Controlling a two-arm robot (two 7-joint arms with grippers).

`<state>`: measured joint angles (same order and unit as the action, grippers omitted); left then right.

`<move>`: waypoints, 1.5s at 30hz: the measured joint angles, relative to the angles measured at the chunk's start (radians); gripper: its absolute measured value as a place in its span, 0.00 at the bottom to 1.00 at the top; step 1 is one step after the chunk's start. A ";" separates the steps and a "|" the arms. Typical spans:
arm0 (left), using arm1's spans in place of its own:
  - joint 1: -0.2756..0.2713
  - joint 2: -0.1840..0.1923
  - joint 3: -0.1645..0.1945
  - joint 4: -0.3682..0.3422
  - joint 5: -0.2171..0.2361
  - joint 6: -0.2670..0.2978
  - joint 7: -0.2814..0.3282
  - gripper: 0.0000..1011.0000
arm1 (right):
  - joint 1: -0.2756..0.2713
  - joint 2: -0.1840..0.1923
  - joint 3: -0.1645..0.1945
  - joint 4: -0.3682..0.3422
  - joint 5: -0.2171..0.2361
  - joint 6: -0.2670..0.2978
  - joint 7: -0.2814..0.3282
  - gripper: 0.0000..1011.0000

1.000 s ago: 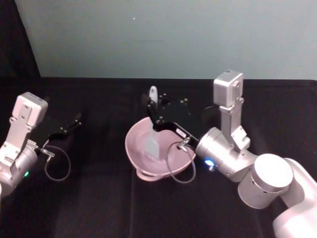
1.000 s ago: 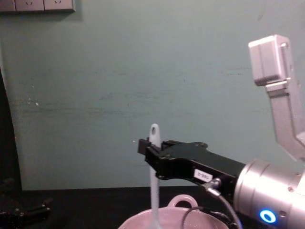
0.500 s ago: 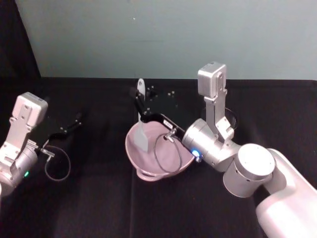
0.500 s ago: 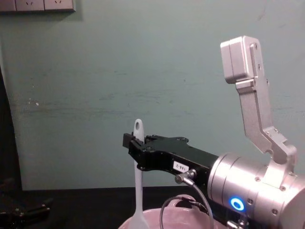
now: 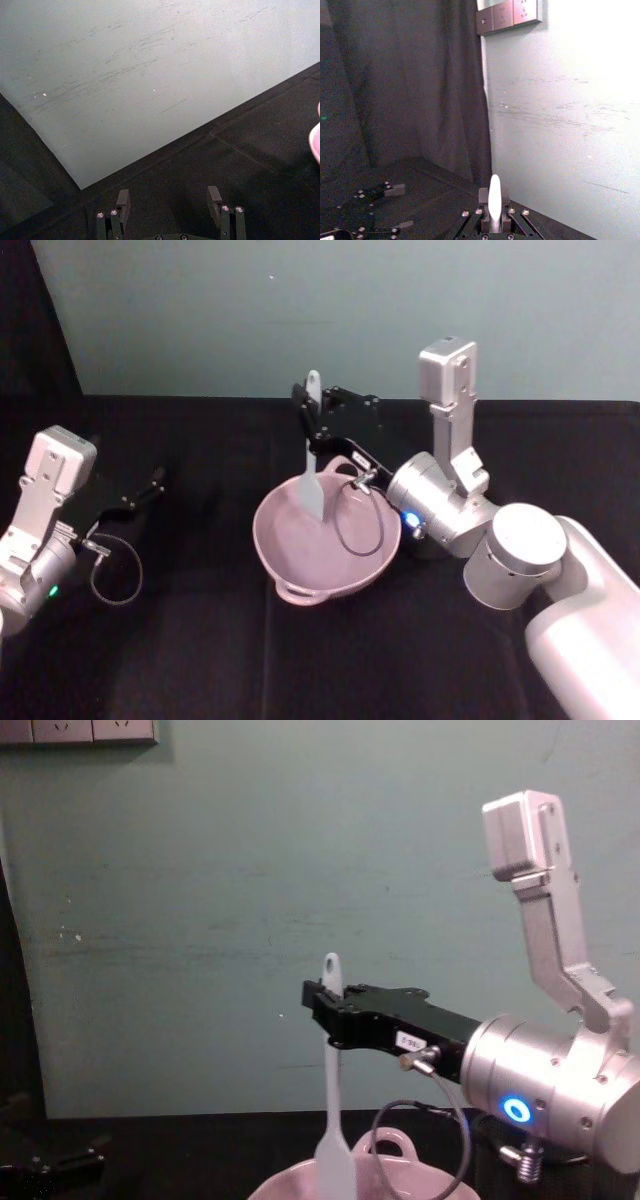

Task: Use the one hand to pick up the spoon and stir the clear water in the bowl.

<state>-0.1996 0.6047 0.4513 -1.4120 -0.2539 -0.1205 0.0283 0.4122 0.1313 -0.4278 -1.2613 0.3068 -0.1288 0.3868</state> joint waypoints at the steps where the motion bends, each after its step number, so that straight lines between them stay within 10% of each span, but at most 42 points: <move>1: 0.000 0.000 0.000 0.000 0.000 0.000 0.000 1.00 | 0.000 0.003 0.003 -0.001 0.000 0.001 -0.001 0.12; 23: 0.000 0.000 0.000 0.000 0.000 0.000 0.000 1.00 | -0.143 0.104 0.045 -0.204 0.014 0.040 -0.001 0.12; 45: 0.000 0.000 0.000 0.000 0.000 0.000 0.000 1.00 | -0.093 0.018 -0.047 -0.117 -0.005 0.033 0.015 0.12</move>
<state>-0.1996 0.6047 0.4514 -1.4120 -0.2539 -0.1205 0.0283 0.3187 0.1493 -0.4752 -1.3785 0.3018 -0.0955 0.4017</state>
